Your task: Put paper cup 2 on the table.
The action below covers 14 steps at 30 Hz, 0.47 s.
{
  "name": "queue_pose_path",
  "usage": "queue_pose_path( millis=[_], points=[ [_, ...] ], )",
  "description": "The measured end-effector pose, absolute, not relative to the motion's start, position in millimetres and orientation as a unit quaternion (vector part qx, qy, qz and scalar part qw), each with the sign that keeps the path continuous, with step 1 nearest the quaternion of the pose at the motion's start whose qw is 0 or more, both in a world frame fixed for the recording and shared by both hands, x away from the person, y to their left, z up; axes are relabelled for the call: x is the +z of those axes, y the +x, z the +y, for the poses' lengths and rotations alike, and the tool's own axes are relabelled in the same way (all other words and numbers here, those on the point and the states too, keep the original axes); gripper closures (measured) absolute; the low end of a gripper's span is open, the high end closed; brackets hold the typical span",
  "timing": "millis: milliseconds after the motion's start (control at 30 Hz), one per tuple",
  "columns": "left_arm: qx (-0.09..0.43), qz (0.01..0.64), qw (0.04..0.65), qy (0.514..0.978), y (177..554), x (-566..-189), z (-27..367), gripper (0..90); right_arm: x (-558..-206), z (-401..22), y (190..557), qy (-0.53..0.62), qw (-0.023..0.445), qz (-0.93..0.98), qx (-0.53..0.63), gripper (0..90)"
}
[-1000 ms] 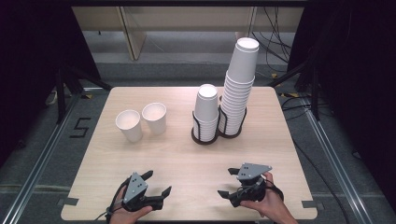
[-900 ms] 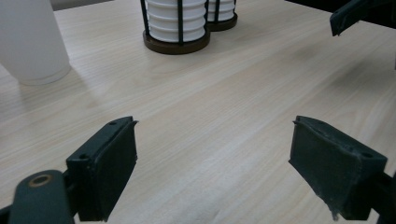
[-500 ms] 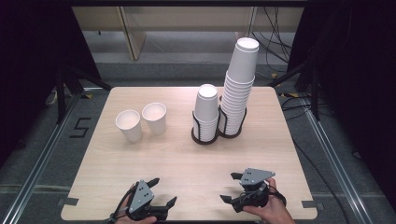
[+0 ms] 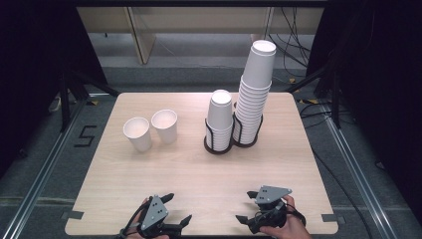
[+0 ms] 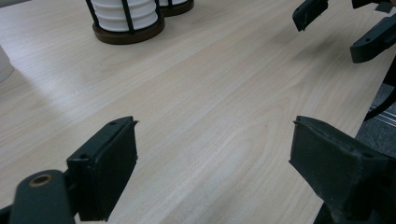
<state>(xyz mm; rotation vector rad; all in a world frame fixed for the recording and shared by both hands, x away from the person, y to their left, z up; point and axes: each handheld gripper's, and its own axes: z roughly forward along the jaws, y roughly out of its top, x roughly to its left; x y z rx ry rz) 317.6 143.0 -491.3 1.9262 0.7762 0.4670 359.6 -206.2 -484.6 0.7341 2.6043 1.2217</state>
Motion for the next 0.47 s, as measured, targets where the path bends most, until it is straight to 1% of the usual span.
queue_pose_path(
  millis=[100,167,267,467],
  points=[
    [0.192,0.318,0.488,0.790,317.7,-491.3,142.0,14.3,-484.6,-205.2,358.1,0.259,0.074,0.872,0.408,15.9],
    [0.189,0.316,0.483,0.794,317.3,-491.0,141.5,14.3,-485.2,-205.7,359.8,0.248,0.082,0.875,0.408,15.9],
    [0.190,0.316,0.483,0.794,317.4,-491.1,141.1,14.3,-485.9,-204.8,359.6,0.250,0.077,0.875,0.408,15.9],
    [0.190,0.316,0.484,0.794,319.9,-491.8,141.7,14.3,-485.7,-205.8,360.7,0.246,0.084,0.876,0.407,15.9]
  ],
)
